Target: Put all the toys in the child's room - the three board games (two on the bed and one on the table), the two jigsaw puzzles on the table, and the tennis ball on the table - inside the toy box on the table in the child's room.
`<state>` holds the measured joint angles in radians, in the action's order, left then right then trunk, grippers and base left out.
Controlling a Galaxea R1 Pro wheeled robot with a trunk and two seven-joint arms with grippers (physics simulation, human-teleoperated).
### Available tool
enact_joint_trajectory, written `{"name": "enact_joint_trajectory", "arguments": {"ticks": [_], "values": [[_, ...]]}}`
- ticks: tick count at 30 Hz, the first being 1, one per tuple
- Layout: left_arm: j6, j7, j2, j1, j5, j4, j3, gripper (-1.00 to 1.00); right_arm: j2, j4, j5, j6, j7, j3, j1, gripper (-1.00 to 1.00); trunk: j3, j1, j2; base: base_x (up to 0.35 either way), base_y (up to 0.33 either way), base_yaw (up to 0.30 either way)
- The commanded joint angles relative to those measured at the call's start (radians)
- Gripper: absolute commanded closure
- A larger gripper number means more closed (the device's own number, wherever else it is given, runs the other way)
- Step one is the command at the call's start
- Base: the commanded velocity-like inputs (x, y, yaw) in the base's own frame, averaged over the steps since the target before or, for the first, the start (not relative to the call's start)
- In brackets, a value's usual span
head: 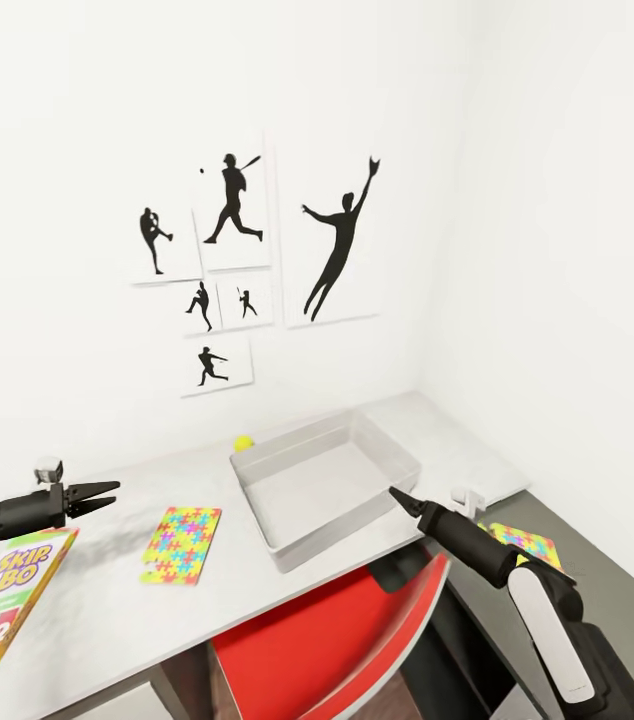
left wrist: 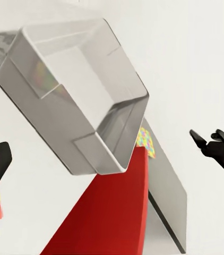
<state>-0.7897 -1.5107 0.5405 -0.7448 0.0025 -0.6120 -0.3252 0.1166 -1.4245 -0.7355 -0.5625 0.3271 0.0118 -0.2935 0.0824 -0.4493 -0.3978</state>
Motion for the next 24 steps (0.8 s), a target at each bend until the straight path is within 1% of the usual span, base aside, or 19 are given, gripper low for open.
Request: {"name": "enact_joint_trajectory", "arguments": {"ticks": [1, 7, 19, 24], "values": [[-0.010, -0.004, 0.000, -0.001, 0.000, 0.000, -0.001, -1.00, 0.000, -0.002, -0.004, -0.006, 0.001, 0.001, -0.001, -1.00, 0.001, -0.001, -0.002, 0.000, 0.000, -0.120], [-0.010, -0.003, 0.001, -0.001, -0.001, 0.000, -0.001, -1.00, 0.000, -0.007, -0.005, -0.004, 0.001, 0.002, -0.001, -1.00, -0.003, -0.001, -0.002, 0.000, 0.000, -0.120], [-0.011, -0.004, 0.001, -0.001, -0.001, 0.000, -0.003, -1.00, -0.001, -0.008, -0.005, -0.002, 0.001, 0.002, -0.001, -1.00, -0.004, -0.001, -0.002, 0.000, 0.000, -0.014], [-0.011, -0.004, 0.001, -0.001, -0.002, 0.000, -0.003, -1.00, -0.001, -0.007, -0.005, -0.002, 0.002, 0.002, -0.001, -1.00, -0.008, -0.001, -0.002, -0.001, 0.000, -0.126]]}}
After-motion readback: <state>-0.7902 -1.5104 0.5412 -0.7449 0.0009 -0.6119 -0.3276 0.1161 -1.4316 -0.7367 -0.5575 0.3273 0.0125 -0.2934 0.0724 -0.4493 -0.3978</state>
